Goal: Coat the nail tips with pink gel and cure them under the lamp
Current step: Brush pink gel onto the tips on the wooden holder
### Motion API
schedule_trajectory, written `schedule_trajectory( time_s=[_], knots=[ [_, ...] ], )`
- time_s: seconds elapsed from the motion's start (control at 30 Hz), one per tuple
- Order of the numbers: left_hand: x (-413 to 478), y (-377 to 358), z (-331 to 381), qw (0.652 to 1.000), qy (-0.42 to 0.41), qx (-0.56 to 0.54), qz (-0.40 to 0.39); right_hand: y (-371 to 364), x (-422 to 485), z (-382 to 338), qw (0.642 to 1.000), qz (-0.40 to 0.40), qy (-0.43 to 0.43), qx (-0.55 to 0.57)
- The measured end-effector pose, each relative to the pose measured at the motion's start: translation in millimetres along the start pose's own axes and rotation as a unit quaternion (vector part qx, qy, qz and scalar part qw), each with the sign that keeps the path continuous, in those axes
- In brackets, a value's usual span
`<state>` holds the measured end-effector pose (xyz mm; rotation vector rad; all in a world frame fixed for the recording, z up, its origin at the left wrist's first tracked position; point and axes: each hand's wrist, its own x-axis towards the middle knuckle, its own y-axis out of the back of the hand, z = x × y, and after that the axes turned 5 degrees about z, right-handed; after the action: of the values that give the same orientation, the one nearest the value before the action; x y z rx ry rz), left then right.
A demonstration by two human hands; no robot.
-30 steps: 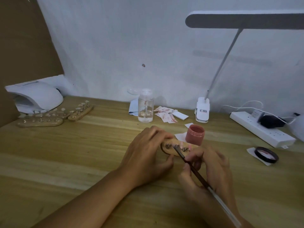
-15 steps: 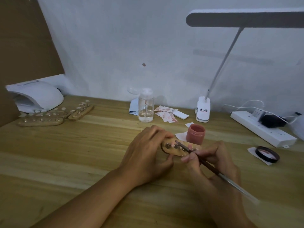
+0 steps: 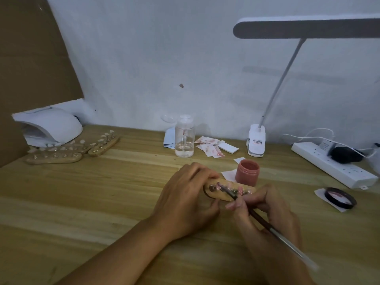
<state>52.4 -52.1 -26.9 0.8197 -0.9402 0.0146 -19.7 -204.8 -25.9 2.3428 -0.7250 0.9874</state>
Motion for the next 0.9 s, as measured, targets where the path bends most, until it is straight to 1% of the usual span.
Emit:
schedule_trajectory(
  time_s=[0.33, 0.53, 0.9],
  knots=[
    [-0.3, -0.5, -0.6, 1.0, 0.001, 0.005, -0.003, 1.6, -0.6, 3.0, 1.0, 0.002, -0.023, -0.019],
    [-0.3, -1.9, -2.1, 1.0, 0.001, 0.012, -0.005, 1.8, 0.5, -1.1, 0.999, -0.012, -0.043, -0.023],
    [-0.4, -3.2, -3.3, 1.0, 0.0, 0.011, 0.002, 3.4, 0.6, -3.5, 0.999, -0.023, -0.019, -0.04]
  ],
)
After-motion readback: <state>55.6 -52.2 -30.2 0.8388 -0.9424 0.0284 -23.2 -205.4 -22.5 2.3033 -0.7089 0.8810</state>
